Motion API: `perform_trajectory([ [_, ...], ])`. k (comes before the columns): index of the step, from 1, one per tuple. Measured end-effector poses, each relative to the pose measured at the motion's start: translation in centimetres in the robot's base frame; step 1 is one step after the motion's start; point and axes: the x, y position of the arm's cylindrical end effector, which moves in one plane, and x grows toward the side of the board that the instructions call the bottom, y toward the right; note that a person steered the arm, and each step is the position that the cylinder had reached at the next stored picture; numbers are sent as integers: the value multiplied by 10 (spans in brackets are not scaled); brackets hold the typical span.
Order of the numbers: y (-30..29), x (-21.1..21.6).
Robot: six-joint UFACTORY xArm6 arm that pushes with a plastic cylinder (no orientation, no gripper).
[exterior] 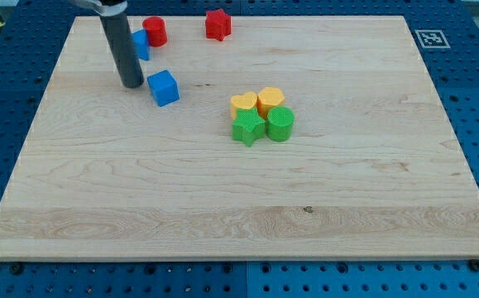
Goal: Go near the blue triangle
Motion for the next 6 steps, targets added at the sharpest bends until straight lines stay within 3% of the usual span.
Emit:
perform_trajectory([
  [3, -106, -120],
  [5, -28, -132],
  [6, -18, -107],
])
